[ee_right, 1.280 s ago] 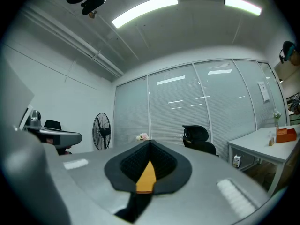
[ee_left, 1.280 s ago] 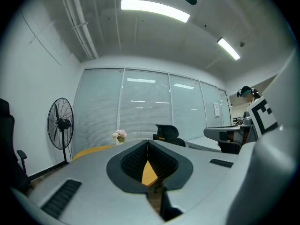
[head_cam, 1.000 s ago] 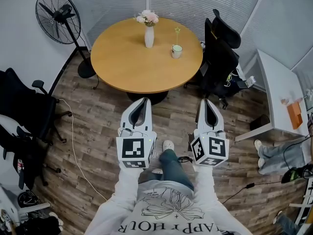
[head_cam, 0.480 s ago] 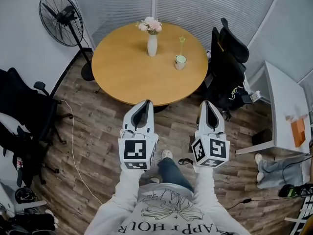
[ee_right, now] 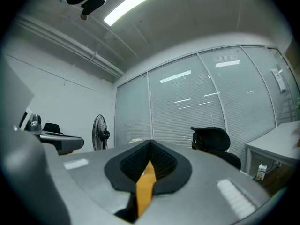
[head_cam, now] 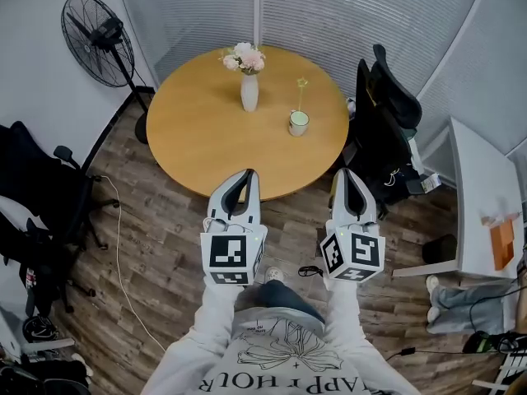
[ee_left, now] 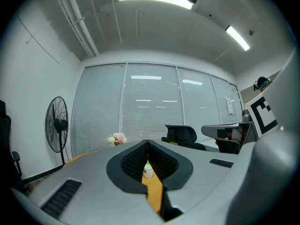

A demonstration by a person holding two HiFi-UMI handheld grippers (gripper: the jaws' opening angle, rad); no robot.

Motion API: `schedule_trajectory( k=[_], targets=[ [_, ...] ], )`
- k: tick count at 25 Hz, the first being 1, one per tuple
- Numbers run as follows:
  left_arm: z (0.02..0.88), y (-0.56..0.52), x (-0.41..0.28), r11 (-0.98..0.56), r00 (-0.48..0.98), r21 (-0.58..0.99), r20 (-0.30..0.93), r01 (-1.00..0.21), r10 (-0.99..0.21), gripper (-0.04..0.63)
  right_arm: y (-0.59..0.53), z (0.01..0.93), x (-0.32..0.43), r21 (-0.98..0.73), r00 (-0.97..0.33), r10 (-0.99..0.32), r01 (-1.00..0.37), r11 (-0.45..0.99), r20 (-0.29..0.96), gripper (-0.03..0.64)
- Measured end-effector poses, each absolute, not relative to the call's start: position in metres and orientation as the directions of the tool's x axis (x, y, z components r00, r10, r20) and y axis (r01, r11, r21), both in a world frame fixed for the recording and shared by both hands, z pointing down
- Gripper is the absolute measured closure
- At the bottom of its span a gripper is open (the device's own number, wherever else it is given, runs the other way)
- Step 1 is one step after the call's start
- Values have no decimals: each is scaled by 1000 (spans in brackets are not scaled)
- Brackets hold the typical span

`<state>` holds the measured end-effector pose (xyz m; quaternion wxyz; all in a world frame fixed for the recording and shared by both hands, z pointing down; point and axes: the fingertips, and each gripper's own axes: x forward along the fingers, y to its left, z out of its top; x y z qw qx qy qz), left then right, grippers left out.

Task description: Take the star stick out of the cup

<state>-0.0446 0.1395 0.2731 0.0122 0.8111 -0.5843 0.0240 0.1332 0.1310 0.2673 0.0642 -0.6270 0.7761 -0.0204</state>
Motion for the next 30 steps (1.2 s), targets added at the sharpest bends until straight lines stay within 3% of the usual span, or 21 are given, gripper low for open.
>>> schedule_trajectory(
  k=[30],
  targets=[
    [294, -4, -43, -239, 238, -6, 95, -971, -967, 589, -25, 292, 145, -140, -261, -965, -955, 263, -37, 606]
  ],
)
